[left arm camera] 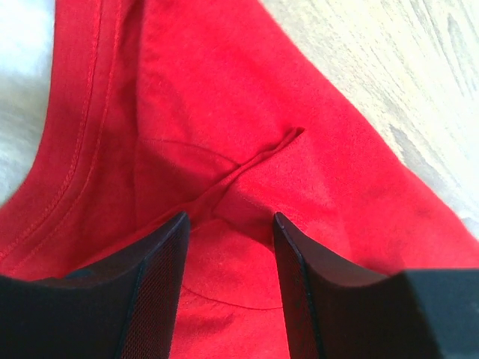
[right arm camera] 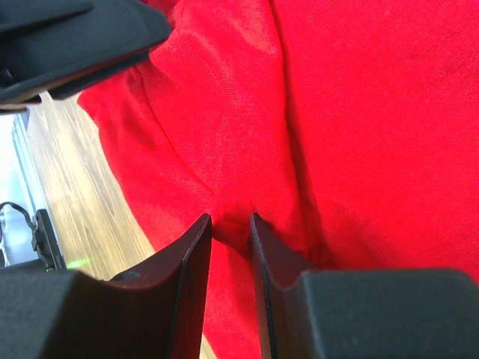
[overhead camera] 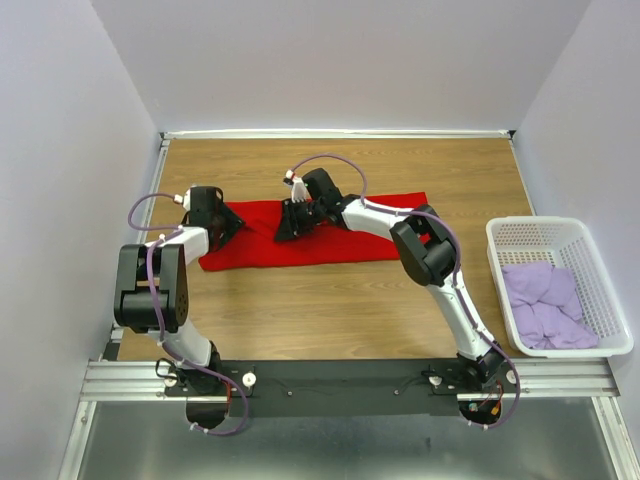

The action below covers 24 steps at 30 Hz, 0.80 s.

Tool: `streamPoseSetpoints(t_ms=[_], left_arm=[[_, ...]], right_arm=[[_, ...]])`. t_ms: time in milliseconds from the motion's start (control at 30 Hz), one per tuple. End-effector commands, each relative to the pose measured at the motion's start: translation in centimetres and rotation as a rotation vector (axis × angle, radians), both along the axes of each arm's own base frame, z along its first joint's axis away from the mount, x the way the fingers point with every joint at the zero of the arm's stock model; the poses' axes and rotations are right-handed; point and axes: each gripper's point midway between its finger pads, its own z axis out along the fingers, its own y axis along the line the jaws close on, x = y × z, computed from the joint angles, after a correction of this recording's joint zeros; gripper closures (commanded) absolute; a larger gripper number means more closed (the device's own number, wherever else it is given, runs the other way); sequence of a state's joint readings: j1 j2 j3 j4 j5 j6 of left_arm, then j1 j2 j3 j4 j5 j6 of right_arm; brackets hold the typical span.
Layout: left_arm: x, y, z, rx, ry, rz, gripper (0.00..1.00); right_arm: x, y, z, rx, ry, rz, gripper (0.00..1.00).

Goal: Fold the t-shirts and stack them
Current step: Fold the tshirt

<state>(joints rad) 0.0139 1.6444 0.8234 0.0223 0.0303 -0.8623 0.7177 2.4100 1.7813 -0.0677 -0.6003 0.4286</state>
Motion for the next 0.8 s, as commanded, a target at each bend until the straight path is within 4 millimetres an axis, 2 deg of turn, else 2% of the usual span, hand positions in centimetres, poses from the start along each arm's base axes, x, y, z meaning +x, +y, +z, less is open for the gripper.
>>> streamPoseSetpoints(t_ms=[0, 167, 333, 767], left_arm=[[0.9, -0.1, 2.4, -0.062, -0.102, 0.057, 0.43], [1.2, -0.7, 3.5, -0.116, -0.122, 0.068, 0.43], [1.1, -0.3, 5.0, -0.112, -0.171, 0.106, 0.43], [0.0, -1.4, 2.6, -0.175, -0.114, 0.119, 0.43]], right_arm=[[-1.5, -2.3, -3.9, -0.111, 0.075, -0.002, 0.65], [-1.5, -2.3, -3.8, -0.107, 0.078, 0.001, 0.65], [-1.5, -2.2, -3.7, -0.102, 0.079, 0.004, 0.65], [-1.6, -2.1, -3.7, -0.098, 0.086, 0.005, 0.65]])
